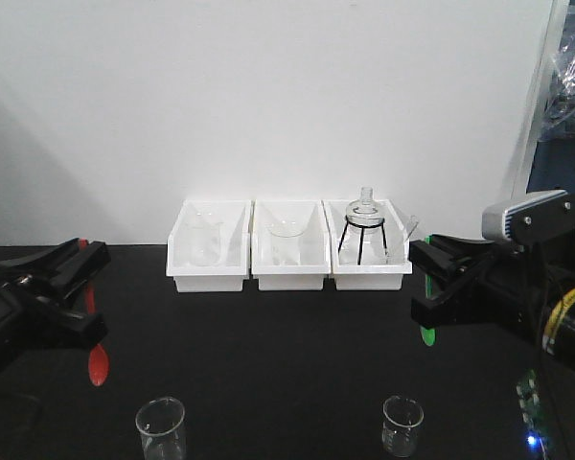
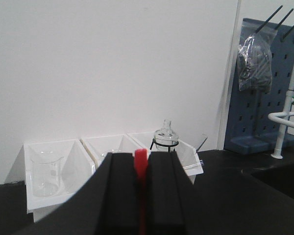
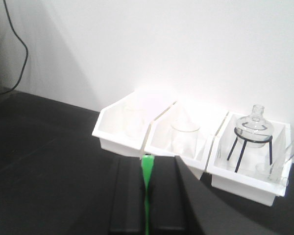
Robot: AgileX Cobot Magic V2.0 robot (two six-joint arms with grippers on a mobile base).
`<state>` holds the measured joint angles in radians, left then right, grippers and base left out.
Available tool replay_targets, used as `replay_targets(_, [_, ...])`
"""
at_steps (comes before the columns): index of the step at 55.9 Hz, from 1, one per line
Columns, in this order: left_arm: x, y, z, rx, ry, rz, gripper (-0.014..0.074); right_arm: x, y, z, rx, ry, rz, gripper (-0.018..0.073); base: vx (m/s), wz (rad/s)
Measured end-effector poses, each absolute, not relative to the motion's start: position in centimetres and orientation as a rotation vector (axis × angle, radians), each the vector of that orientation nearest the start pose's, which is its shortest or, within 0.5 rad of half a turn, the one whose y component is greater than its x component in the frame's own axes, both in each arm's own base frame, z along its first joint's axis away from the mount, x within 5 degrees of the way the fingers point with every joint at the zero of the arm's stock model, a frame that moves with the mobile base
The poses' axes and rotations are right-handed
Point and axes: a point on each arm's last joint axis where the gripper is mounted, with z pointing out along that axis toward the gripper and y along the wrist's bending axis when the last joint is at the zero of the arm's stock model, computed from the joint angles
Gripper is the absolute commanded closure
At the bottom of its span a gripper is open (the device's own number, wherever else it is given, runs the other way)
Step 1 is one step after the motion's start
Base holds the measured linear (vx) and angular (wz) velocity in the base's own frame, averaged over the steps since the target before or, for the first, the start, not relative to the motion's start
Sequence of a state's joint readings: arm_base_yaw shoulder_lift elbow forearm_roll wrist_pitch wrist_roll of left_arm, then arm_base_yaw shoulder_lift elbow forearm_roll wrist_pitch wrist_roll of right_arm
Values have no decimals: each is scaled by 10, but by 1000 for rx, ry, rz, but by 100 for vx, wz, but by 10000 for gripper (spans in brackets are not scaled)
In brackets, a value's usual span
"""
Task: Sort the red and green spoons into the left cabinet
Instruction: 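Lift both spoons up out of their beakers, then hold both spoons while the base drives away from the bench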
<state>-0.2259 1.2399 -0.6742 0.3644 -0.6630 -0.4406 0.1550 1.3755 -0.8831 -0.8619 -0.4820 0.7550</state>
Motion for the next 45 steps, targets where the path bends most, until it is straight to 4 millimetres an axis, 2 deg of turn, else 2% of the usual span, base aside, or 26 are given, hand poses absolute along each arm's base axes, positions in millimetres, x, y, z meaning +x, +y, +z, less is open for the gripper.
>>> replay_targets(9, [224,-72,315,242,1408,-464,524,264,75,310,-503,1620,355,565,0,0])
replay_targets(16, [209,-69,310,242,1409,-464,524,250,73,307,-511,1619,352,565,0,0])
replay_targets(29, [201,-67,296,242,1444,-464,524,245,73,308,-510,1613,351,565,0,0])
replay_targets(45, [200,-67,295,242,1450,-465,524,245,73,308,-510,1613,351,565,0,0])
